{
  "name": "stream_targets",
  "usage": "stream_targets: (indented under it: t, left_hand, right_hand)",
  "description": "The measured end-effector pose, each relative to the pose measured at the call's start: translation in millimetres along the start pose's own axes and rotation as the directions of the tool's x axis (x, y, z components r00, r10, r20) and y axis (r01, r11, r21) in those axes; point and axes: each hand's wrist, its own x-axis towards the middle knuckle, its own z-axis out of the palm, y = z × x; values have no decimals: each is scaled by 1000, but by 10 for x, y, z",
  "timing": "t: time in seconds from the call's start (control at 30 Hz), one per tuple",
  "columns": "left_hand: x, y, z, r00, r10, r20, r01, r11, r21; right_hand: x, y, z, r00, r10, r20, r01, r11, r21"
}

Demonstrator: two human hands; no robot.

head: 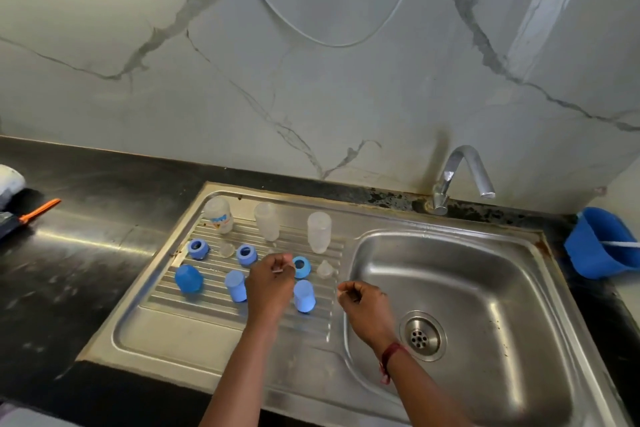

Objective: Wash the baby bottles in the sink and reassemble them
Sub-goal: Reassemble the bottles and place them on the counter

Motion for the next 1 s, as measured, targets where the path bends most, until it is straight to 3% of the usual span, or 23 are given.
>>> stream_targets:
  t: [0.1, 0.33, 0.5, 0.83, 1.0]
  left_hand:
    - [257, 74, -8, 998, 61, 9, -61, 988, 142]
    - [702, 72, 252, 955, 52, 293, -185, 875, 448]
    - [906, -24, 420, 924, 38, 381, -291, 716, 634]
    - [965, -118, 561, 913, -23, 407, -328, 550, 768]
    - [963, -61, 509, 905, 10, 424, -351, 579, 736]
  right_hand:
    - [131, -19, 95, 999, -21, -37, 19, 997, -69]
    - [541, -100, 141, 1000, -13, -12, 11, 982, -188]
    - [769, -74, 208, 999, 16, 52, -3, 969, -247]
    - [846, -4, 397, 997, -23, 80, 49, 937, -345]
    - [796, -17, 366, 1000, -3, 13, 6, 980, -200]
